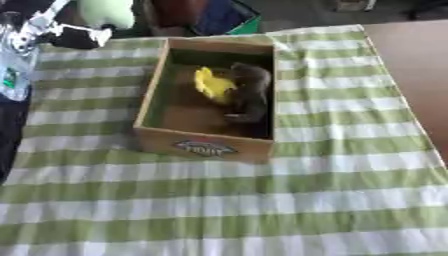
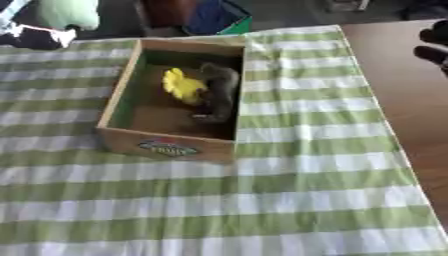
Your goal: Pick up objects on the table and place them in the box.
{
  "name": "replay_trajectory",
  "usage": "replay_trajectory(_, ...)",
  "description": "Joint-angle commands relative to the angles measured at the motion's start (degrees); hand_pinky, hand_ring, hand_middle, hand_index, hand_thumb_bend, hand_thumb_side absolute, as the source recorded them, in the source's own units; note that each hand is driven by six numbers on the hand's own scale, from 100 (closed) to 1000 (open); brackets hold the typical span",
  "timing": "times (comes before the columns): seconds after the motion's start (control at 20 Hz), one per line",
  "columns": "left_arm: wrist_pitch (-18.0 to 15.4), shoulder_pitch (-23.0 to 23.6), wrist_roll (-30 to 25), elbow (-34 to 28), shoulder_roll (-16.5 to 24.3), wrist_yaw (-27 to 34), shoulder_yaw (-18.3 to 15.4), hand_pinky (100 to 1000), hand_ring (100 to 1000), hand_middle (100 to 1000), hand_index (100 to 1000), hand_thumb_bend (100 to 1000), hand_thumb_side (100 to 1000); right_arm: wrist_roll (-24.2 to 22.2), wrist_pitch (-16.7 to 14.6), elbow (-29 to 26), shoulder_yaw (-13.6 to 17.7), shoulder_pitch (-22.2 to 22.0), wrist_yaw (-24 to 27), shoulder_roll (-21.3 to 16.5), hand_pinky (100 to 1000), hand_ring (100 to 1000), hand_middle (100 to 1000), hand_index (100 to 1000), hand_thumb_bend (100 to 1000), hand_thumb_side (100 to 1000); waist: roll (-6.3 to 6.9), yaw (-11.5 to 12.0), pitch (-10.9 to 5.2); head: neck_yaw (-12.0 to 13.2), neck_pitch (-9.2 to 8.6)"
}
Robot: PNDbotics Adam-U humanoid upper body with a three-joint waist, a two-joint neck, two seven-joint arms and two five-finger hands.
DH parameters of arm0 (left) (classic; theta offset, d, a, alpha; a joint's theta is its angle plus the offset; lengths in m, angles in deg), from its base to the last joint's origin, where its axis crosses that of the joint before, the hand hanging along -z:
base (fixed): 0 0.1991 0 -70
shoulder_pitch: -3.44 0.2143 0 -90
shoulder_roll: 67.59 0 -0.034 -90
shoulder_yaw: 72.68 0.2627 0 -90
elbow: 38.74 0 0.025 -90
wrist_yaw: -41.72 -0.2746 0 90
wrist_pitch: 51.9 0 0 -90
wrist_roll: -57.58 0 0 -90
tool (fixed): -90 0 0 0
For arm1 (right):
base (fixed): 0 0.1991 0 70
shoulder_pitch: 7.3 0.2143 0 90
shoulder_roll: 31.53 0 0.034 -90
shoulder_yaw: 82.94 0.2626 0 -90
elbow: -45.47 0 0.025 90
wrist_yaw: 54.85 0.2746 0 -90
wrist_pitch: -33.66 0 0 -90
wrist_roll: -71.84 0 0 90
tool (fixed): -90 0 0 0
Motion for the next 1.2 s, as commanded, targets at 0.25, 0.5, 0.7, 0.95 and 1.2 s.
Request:
replay_trajectory(0.25,-0.9,-2.4,-3.5,-4.3,-4.7,1.1,2.4,516,583,492,326,100,267,0.6,-0.3,-1.1,-0.1,1.3,1.4,-0.5,785,776,671,831,100,1000,-0.27,-0.6,-1.99,0.8,0.76)
replay_trajectory(0.5,-2.2,-1.7,-5.5,-5.6,-8.5,0.4,3.8,512,580,491,328,100,264,1.6,-0.5,-1.1,0.0,1.8,2.0,-0.4,784,775,671,831,100,1000,-0.31,-1.2,-2.11,1.5,0.66)
replay_trajectory(0.7,-2.1,-1.2,-7.2,-5.9,-10.8,0.3,4.1,505,576,490,334,100,259,2.1,-0.4,-1.1,0.1,2.1,2.2,-0.2,783,775,673,831,100,1000,-0.27,-1.4,-2.1,1.9,0.67)
replay_trajectory(0.95,-2.3,-0.1,-8.6,-5.3,-11.9,-0.7,4.8,491,571,492,349,100,247,3.3,-0.3,-1.1,0.2,2.2,2.3,-0.3,784,775,674,830,100,1000,-0.21,-1.5,-2.02,1.9,0.67)
replay_trajectory(1.2,-2.9,0.6,-9.1,-3.9,-12.5,-2.3,5.4,487,585,495,355,100,245,3.5,-0.2,-1.1,0.2,2.1,2.1,-0.2,784,775,672,830,100,1000,-0.04,-1.6,-1.91,1.7,0.55)
